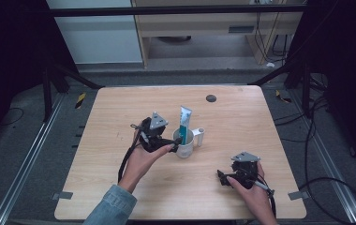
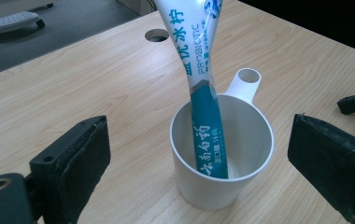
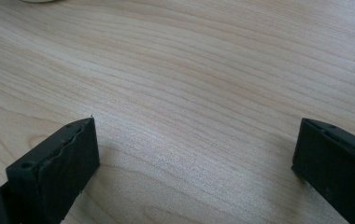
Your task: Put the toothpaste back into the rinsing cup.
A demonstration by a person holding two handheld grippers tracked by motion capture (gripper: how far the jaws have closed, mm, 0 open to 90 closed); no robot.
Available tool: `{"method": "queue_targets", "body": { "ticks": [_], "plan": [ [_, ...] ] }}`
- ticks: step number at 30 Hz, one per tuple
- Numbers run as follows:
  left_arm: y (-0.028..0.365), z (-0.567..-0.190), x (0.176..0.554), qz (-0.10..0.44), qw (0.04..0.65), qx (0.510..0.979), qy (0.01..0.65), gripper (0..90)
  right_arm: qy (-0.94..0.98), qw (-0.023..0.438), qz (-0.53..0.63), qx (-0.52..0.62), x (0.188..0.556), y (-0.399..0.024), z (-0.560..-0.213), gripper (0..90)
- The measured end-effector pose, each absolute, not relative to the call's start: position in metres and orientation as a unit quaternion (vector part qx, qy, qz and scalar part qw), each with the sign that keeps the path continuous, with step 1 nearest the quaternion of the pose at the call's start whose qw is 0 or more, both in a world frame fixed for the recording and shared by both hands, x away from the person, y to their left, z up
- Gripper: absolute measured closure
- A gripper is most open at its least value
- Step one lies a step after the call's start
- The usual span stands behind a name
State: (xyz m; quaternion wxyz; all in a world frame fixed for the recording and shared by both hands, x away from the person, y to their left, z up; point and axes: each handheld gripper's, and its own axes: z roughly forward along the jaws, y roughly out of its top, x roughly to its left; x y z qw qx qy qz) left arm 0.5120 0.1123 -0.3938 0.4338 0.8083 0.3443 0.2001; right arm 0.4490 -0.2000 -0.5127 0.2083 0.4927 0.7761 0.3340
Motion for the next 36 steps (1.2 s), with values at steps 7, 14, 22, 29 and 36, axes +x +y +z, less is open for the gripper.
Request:
{"method": "queue_targets", "body": {
  "ticks": [7,14,22,29,36],
  "plan": [
    [0.119,-0.395,0.509,0.202,0.43,0.813,0.338,5.0,0.776,0.208,0.334,0.493,0.449,-0.2,-0.513,0.7],
    [0.131,-0.395,0.507,0.206,0.425,0.813,0.342,4.9,0.776,0.208,0.334,0.493,0.449,-0.2,-0.513,0.7],
    [0.149,-0.398,0.507,0.208,0.421,0.81,0.351,4.6,0.776,0.208,0.334,0.493,0.449,-0.2,-0.513,0.7],
    [0.16,-0.401,0.506,0.208,0.42,0.81,0.353,4.6,0.776,0.209,0.334,0.493,0.449,-0.2,-0.513,0.5],
    [0.17,-0.406,0.503,0.207,0.413,0.811,0.358,4.6,0.776,0.209,0.334,0.493,0.449,-0.2,-0.513,0.6]
  ]
}}
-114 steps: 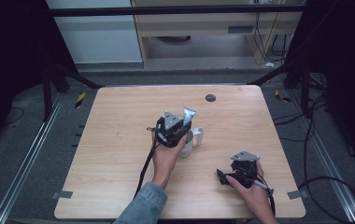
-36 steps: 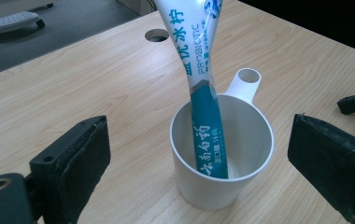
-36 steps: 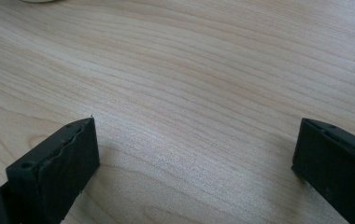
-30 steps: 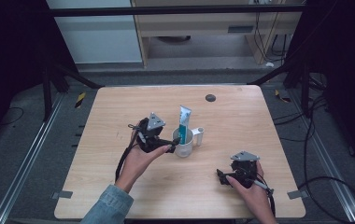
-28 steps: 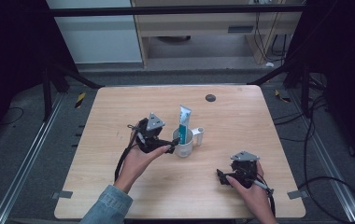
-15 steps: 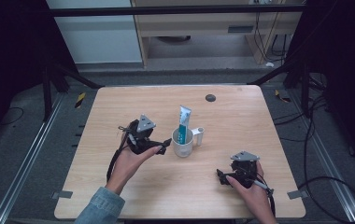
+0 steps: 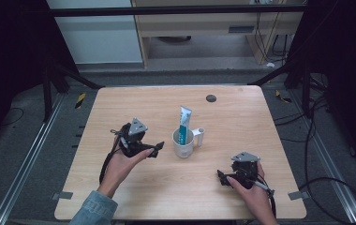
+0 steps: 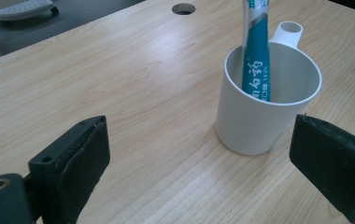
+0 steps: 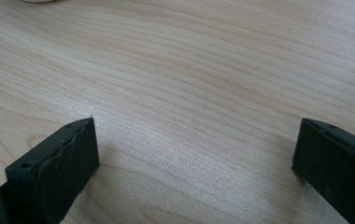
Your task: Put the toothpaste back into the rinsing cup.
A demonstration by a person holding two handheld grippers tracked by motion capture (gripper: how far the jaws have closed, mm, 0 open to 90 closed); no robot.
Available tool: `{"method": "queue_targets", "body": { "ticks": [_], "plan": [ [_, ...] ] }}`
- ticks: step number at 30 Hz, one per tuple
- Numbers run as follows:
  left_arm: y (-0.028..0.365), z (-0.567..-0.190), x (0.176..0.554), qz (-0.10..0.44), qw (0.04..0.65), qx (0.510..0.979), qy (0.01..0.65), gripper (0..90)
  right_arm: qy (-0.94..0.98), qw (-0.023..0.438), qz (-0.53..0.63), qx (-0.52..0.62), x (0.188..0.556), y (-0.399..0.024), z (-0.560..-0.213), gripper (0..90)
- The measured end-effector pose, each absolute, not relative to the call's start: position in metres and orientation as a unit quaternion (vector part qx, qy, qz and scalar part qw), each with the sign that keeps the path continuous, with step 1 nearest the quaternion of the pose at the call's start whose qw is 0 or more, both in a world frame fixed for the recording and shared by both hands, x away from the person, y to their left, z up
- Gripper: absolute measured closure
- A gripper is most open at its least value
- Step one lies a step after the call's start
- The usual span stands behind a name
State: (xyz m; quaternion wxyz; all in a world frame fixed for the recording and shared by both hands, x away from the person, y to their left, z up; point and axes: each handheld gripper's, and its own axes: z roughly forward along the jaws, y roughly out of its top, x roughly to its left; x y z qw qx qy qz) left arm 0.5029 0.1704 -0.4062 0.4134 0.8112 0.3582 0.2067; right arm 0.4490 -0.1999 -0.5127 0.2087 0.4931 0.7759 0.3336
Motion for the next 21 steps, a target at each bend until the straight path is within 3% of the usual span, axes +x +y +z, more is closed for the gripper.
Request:
{"method": "queue_targets", "body": {
  "ticks": [21],
  "plan": [
    [0.215,-0.428,0.499,0.213,0.385,0.812,0.385,4.1,0.776,0.209,0.334,0.493,0.449,-0.2,-0.513,0.6]
  ]
}}
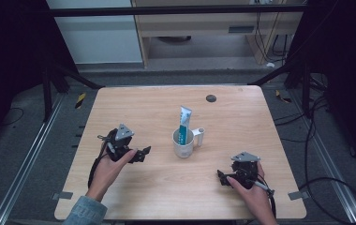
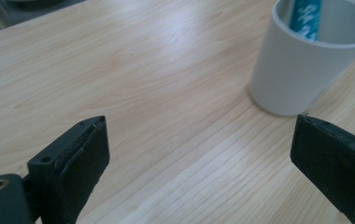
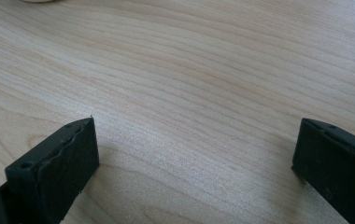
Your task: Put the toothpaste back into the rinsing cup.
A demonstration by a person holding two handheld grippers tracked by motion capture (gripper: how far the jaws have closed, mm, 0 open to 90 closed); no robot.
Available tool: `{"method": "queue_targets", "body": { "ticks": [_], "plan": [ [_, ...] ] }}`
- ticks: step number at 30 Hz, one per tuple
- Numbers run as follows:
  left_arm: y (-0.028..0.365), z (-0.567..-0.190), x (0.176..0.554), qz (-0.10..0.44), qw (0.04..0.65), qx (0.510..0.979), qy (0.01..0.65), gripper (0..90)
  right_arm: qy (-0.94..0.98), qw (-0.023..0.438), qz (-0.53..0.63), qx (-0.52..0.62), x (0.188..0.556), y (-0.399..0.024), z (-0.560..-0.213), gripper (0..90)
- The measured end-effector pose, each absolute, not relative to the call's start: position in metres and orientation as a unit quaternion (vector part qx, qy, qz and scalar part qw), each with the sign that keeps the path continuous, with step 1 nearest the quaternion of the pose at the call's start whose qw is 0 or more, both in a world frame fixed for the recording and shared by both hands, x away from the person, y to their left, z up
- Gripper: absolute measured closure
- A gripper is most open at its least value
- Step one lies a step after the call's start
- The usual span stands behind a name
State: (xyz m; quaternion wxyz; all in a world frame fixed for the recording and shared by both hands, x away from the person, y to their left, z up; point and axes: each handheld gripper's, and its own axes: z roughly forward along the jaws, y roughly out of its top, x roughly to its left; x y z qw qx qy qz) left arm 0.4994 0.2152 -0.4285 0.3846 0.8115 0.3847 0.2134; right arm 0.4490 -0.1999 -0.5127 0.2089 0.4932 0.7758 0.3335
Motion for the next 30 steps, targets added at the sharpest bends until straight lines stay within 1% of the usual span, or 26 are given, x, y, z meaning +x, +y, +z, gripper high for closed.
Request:
{"method": "queue_targets", "body": {
  "ticks": [4,12,15,21,30],
  "plan": [
    [0.232,-0.441,0.5,0.212,0.37,0.812,0.398,4.1,0.776,0.209,0.333,0.493,0.449,-0.2,-0.513,0.6],
    [0.264,-0.466,0.502,0.222,0.318,0.825,0.411,4.4,0.776,0.207,0.334,0.493,0.449,-0.2,-0.513,0.5],
    [0.278,-0.474,0.506,0.226,0.31,0.82,0.425,4.6,0.776,0.209,0.333,0.493,0.449,-0.2,-0.513,0.6],
    [0.298,-0.487,0.514,0.222,0.315,0.806,0.449,5.1,0.776,0.209,0.333,0.493,0.449,-0.2,-0.513,0.5],
    [0.308,-0.504,0.526,0.215,0.321,0.802,0.456,5.3,0.776,0.209,0.333,0.493,0.449,-0.2,-0.513,0.5]
  ]
}}
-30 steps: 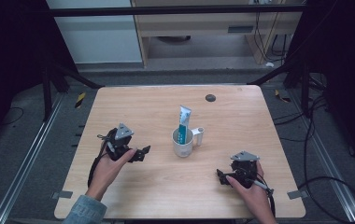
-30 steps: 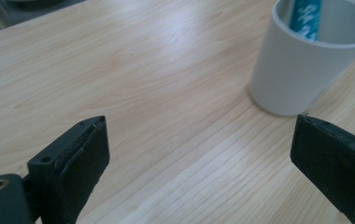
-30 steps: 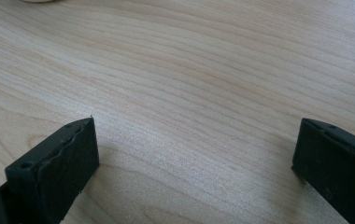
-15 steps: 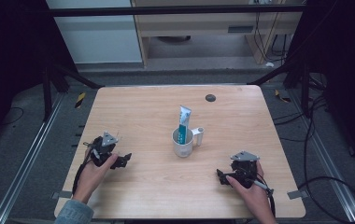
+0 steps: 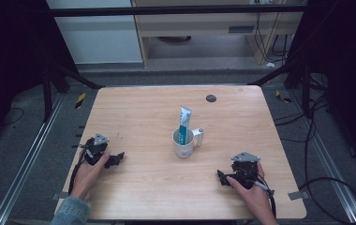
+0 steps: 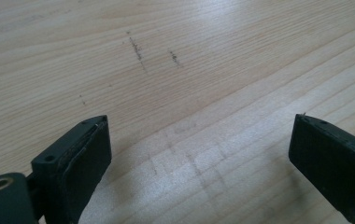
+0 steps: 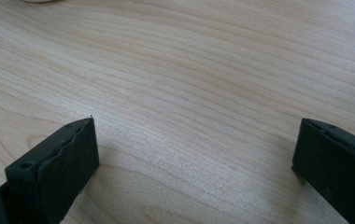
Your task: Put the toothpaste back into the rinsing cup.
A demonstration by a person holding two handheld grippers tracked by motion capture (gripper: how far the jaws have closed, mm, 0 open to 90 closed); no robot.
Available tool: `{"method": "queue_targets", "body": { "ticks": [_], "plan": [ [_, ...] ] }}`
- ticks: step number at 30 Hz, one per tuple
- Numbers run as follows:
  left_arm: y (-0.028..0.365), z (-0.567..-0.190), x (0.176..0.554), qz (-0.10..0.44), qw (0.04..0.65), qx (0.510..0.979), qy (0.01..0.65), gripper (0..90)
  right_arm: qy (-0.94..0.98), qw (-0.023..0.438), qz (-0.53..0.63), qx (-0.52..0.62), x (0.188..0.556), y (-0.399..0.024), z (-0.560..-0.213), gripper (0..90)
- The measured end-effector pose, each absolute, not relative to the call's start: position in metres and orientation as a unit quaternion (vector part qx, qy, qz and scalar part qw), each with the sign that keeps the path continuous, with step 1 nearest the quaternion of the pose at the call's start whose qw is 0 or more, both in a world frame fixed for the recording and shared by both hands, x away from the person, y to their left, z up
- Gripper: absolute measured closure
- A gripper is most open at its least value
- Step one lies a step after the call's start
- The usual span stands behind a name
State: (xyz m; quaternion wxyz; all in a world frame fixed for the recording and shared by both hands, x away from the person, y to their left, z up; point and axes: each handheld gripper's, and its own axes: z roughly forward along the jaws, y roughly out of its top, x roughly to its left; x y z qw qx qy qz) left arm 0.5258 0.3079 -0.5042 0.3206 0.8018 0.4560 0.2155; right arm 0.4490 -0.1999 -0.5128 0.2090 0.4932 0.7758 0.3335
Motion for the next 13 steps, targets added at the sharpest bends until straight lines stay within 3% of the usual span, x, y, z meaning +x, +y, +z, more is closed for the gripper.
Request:
{"method": "queue_targets", "body": {
  "ticks": [13],
  "plan": [
    [0.3104,-0.5075,0.5306,0.204,0.327,0.794,0.469,0.0,0.776,0.209,0.333,0.493,0.4491,-0.1999,-0.5127,0.5]
  ]
}}
